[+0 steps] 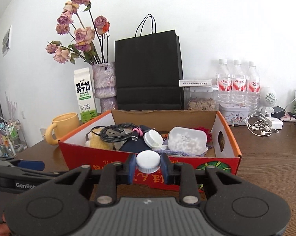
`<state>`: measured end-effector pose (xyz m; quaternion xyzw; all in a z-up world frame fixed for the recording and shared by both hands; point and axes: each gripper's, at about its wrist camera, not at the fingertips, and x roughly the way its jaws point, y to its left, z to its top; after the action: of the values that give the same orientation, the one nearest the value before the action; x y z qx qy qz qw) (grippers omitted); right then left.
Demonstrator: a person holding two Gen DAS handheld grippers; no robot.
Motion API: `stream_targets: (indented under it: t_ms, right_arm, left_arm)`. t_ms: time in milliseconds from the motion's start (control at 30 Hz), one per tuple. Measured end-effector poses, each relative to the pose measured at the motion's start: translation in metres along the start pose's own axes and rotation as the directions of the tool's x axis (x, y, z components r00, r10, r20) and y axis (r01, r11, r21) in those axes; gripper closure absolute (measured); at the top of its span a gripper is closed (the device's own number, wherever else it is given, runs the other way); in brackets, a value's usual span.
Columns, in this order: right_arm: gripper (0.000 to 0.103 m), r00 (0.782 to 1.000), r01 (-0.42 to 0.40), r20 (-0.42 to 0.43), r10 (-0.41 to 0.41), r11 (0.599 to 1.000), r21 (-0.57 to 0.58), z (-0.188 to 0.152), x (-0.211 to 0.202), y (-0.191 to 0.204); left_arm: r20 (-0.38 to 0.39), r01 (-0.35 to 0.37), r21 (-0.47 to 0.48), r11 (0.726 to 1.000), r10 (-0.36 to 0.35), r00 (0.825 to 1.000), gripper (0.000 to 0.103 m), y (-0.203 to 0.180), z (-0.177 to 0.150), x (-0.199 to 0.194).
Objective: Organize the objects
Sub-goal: 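Carry the white cap into the box and open the right gripper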
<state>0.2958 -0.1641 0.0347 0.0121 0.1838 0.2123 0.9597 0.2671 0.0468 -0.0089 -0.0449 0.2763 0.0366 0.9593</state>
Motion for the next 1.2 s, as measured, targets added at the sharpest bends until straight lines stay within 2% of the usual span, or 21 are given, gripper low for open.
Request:
stream_targets:
  t_ms: [367,533,800,1033,1200]
  right_arm:
    - [0.077,1.0,0.005,0.004,-0.005,1.0,0.001,0.002,-0.003,-0.004]
    - [0.077,1.0,0.004,0.018,-0.004,1.0,-0.025,0.011,0.0,-0.002]
    - [0.077,0.998,0.013,0.059,-0.008,0.997,-0.078,0.034,0.018,0.001]
    - [0.077,0.995,0.038,0.1,-0.03,0.996,-0.075,0.052,0.039,-0.001]
    - [0.077,0.996,0.037,0.085,-0.032,0.998,-0.053,0.059,0.062,-0.007]
  left_arm:
    - [0.011,0.0,-0.004,1.0,0.0,1.0,0.0,0.0,0.004,-0.002]
    - [0.043,0.013,-0.025,1.0,-0.012,0.999,0.0,0.002,0.022,-0.007]
    - [0.081,-0.004,-0.003,1.0,0.004,0.997,0.0,-0.007,0.052,-0.001]
    - [0.12,0.001,-0.026,1.0,0.002,0.993,0.0,-0.016,0.075,0.015]
    - [0.124,0.0,-0.066,0.998,0.008,0.992,0.0,-0.019,0.089,0.032]
